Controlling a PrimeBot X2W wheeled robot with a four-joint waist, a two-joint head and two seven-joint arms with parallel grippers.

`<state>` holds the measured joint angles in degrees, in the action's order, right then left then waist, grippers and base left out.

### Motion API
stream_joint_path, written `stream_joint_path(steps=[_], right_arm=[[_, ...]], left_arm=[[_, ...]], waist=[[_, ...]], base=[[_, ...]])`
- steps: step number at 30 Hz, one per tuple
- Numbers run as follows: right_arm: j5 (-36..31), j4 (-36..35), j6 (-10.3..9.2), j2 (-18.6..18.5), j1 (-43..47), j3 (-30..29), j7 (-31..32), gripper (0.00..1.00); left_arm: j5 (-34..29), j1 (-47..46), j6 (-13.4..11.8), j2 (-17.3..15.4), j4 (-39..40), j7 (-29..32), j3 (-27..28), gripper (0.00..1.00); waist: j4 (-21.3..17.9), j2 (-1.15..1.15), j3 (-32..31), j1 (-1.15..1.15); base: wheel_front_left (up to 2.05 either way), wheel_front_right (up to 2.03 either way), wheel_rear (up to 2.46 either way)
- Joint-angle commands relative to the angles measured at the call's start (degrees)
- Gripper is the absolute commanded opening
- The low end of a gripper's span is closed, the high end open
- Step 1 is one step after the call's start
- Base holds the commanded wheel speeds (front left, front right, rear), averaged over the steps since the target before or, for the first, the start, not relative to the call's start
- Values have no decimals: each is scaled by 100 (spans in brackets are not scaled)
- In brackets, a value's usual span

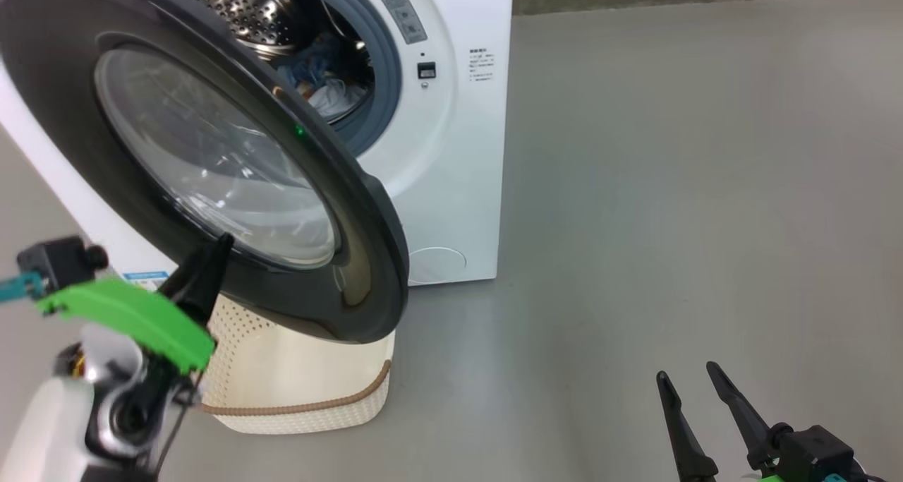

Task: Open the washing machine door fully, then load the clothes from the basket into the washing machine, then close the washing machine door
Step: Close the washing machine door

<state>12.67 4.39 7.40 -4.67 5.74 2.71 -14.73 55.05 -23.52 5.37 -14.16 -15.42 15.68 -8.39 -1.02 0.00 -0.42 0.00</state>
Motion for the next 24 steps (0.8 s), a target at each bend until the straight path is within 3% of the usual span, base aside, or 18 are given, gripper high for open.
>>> stream_joint_path(steps=[1,2,7,17,24], right_arm=[[-48,-165,9,-28,-91,107,-27,100],[-53,-171,9,-31,-83,106,-27,100],[-95,-194,9,-79,-32,114,-27,100],[-214,-244,9,-148,23,79,-27,100],[-353,-328,9,-176,155,-16,-27,100]], left_arm=[[-226,-11,-8,-312,268,-155,160,79],[-443,136,-54,-379,401,-326,130,100],[-1279,813,-285,-524,783,-1108,3,100],[-2150,2035,-546,-275,693,-2712,-171,100],[-2705,2697,-515,97,483,-3059,-248,100]], waist=[[44,0,-35,0],[59,0,-46,0],[156,0,-75,0],[171,0,-152,0],[150,0,-229,0]], base=[[0,0,0],[0,0,0],[0,0,0],[0,0,0],[0,0,0]])
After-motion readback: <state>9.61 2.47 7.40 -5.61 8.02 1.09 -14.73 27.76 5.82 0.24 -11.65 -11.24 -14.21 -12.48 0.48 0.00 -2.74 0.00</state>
